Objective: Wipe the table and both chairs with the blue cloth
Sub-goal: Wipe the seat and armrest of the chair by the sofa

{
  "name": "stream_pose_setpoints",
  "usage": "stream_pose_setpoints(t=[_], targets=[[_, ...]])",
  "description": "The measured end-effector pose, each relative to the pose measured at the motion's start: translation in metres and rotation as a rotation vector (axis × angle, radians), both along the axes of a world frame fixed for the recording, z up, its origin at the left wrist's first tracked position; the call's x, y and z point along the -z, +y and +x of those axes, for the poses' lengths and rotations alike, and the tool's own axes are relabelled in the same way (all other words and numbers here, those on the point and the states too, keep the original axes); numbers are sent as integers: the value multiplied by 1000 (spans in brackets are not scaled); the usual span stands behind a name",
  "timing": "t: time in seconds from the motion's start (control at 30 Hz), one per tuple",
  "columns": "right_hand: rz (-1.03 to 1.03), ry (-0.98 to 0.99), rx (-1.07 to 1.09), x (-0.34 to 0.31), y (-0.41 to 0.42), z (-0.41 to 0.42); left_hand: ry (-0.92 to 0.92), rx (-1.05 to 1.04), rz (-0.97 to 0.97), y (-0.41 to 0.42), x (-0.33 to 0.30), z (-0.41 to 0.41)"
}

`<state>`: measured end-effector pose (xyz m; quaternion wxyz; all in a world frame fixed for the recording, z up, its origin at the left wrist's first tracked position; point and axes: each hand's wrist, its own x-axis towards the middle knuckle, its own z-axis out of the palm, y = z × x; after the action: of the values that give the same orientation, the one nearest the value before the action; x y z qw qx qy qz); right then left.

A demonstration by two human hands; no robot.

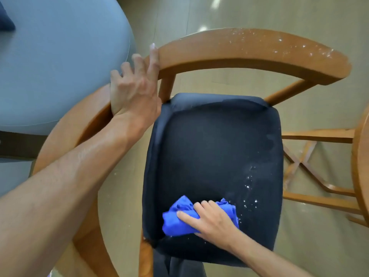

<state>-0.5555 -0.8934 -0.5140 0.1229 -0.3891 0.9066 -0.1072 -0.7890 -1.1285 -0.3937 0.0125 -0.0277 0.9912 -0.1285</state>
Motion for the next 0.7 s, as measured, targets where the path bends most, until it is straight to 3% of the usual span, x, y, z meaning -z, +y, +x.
stream_pose_setpoints(t=[0.03,0.1,0.2,0.27,0.33,0.4,0.5,0.57,0.63,0.7], targets=[[-6,24,-71,0,16,-12,-5,3,14,1,-1,0],[18,126,50,11,52,-65,0,21,31,2,0,0],[40,208,699,7,102,-161,23,38,71,2,0,-1],[-12,96,1133,6,111,-187,27,43,89,1,1,-1],[2,97,1255,7,89,-172,29,49,93,2,2,-1],[-22,93,991,10,56,-113,19,54,97,2,2,0],[1,-21,293,1,19,11,11,57,108,0,-1,0],[13,-27,-95,-6,31,43,9,69,128,0,-2,0],[49,4,-201,-5,63,15,24,77,147,1,0,0],[35,101,13,2,109,-49,63,73,176,1,5,-2]])
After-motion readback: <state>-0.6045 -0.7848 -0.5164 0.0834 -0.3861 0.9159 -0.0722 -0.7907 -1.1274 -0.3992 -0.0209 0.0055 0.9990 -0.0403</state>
